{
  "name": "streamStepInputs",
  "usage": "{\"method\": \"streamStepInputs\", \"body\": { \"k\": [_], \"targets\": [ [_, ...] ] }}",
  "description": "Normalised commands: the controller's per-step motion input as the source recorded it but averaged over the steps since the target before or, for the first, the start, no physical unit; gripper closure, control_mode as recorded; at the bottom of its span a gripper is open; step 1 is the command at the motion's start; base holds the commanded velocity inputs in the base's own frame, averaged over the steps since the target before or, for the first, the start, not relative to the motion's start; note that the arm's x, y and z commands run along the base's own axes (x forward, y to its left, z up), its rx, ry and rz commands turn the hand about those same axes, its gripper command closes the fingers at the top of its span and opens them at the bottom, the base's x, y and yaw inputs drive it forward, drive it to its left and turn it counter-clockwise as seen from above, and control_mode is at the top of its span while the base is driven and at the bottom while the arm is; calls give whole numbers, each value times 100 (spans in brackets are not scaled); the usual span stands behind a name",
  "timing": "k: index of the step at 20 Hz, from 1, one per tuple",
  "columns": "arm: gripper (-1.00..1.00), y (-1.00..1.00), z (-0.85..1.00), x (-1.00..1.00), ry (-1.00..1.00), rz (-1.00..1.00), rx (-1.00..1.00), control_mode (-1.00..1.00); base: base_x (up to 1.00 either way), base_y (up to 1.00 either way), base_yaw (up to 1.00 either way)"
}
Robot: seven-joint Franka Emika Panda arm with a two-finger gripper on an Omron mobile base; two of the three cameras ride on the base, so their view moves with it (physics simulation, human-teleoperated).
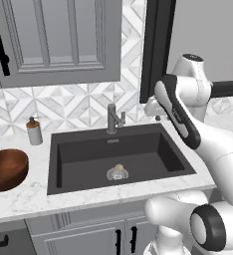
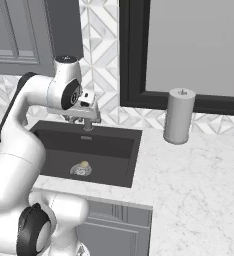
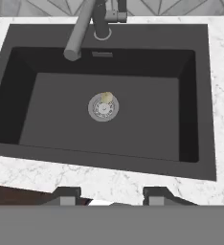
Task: Pick the garlic from the sink and place it in the bowl. Then pick the bowl and place it in the microwave. Then close the microwave door and press the start button.
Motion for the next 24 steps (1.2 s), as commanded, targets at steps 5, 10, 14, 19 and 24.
{"method": "streamStepInputs", "body": {
  "k": [5, 10, 14, 19, 24],
  "targets": [
    [-100, 10, -11, -40, 0, 0, 1, -100, 0, 0, 0],
    [-100, 36, -21, -42, 2, 0, 10, -100, 0, 0, 0],
    [-100, 35, -44, -7, 2, 0, 0, -100, 0, 0, 0],
    [-100, 19, -65, 5, 0, -1, -6, -100, 0, 0, 0],
    [-100, 0, -71, 30, -1, 0, -6, -100, 0, 0, 0]
  ]
}}
